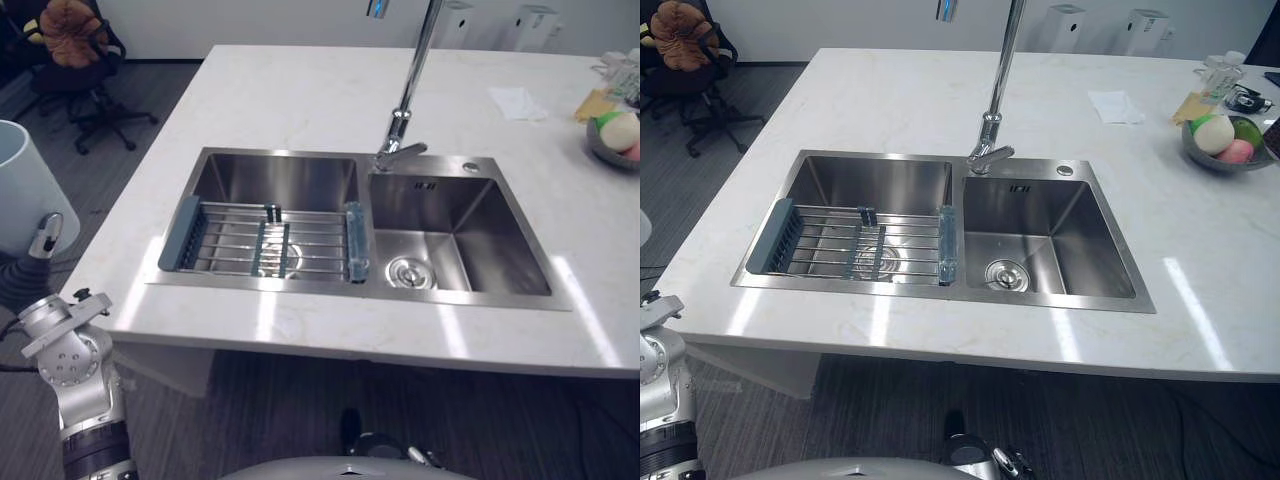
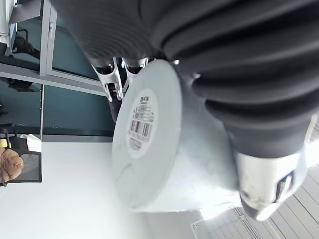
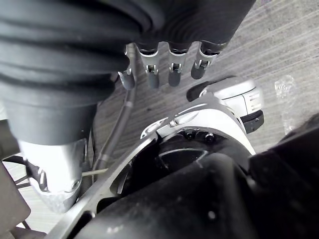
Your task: Walk over to the sink, pick up the cup, carry it to the dishwasher, place the cup inside the dishwasher, then close the dishwasher door
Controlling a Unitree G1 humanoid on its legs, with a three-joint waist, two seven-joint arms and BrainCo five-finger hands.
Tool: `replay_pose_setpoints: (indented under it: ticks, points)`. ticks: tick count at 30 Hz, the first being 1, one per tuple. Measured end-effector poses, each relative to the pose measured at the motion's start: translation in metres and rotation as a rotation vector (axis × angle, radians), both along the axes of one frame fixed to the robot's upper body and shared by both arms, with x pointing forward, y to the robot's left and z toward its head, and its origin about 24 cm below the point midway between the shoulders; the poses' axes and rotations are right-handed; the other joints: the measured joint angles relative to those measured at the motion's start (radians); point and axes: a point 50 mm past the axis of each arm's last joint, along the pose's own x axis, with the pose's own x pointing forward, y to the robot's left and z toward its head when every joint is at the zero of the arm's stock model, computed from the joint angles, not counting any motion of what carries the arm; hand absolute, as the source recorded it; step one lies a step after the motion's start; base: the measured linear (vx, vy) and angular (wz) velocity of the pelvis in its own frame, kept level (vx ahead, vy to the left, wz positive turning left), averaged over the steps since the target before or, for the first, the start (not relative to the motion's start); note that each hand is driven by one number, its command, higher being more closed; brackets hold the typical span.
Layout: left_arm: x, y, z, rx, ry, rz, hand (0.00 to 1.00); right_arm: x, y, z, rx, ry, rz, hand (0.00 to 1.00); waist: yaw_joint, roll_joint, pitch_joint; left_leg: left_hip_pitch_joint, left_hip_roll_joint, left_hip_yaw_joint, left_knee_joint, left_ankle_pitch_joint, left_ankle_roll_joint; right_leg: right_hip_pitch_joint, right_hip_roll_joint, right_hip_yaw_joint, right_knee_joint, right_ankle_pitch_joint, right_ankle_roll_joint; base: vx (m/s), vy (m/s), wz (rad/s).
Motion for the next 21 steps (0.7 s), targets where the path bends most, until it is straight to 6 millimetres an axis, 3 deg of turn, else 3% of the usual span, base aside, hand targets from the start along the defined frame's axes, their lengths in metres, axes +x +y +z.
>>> replay_pose_setpoints:
  ticks: [9,15,16,17,18,19,20,21]
  points:
    - [-0.013,-0.020,-0.005,-0.074,-0.025,-0.020,1.00,0.001,-0.002,0.000,-0.026,0.019,0.051,0.00,0.047,-0.002,-0.022,-0.070,-0.019,-0.105,0.006,0.042,0.025,0.002,-0.040,-0.090,0.000,0.001,0.002,-0.05,-0.001,0.36]
    - [-0.018,-0.035,-0.006,-0.068,0.005,-0.076,1.00,0.004,-0.002,0.001,-0.032,0.031,0.129,0.00,0.083,-0.007,-0.026,-0.177,-0.053,-0.244,-0.022,0.121,0.058,0.017,-0.096,-0.287,0.000,-0.019,0.015,-0.11,-0.002,1.04]
    - [-0.020,-0.037,-0.006,-0.065,0.004,-0.083,1.00,0.003,-0.005,0.001,-0.042,0.042,0.134,0.00,0.097,-0.011,-0.030,-0.197,-0.043,-0.212,-0.021,0.121,0.103,0.016,-0.103,-0.308,0.000,-0.024,0.017,-0.11,-0.017,1.36]
    - [-0.022,-0.038,-0.008,-0.072,0.007,-0.092,1.00,0.007,-0.006,0.002,-0.049,0.039,0.151,0.00,0.105,-0.005,-0.028,-0.208,-0.029,-0.119,-0.032,0.111,0.227,0.018,-0.106,-0.306,0.007,-0.041,0.040,-0.05,-0.027,1.22]
    - [-0.021,-0.039,-0.009,-0.084,0.006,-0.101,1.00,0.006,-0.007,0.002,-0.051,0.041,0.155,0.00,0.103,-0.015,-0.031,-0.209,-0.027,-0.071,-0.043,0.105,0.293,0.019,-0.108,-0.300,0.008,-0.050,0.043,0.01,-0.007,1.38]
    - [-0.022,-0.040,-0.009,-0.098,-0.001,-0.108,1.00,0.003,-0.008,0.002,-0.048,0.057,0.156,0.00,0.093,-0.036,-0.036,-0.210,-0.027,-0.012,-0.048,0.083,0.326,0.022,-0.128,-0.302,0.005,-0.060,0.026,0.02,0.048,1.38]
    - [-0.022,-0.041,-0.010,-0.115,-0.013,-0.118,1.00,0.006,-0.010,0.002,-0.052,0.051,0.151,0.00,0.084,-0.041,-0.035,-0.227,-0.010,0.039,-0.009,0.078,0.314,0.023,-0.146,-0.325,0.005,-0.055,0.016,-0.01,0.127,1.34]
    - [-0.025,-0.041,-0.014,-0.144,-0.021,-0.122,1.00,0.013,-0.016,0.004,-0.066,0.036,0.153,0.00,0.099,-0.036,-0.031,-0.274,0.041,0.098,0.140,0.081,0.319,0.006,-0.166,-0.345,0.034,-0.066,0.012,-0.01,0.203,0.85]
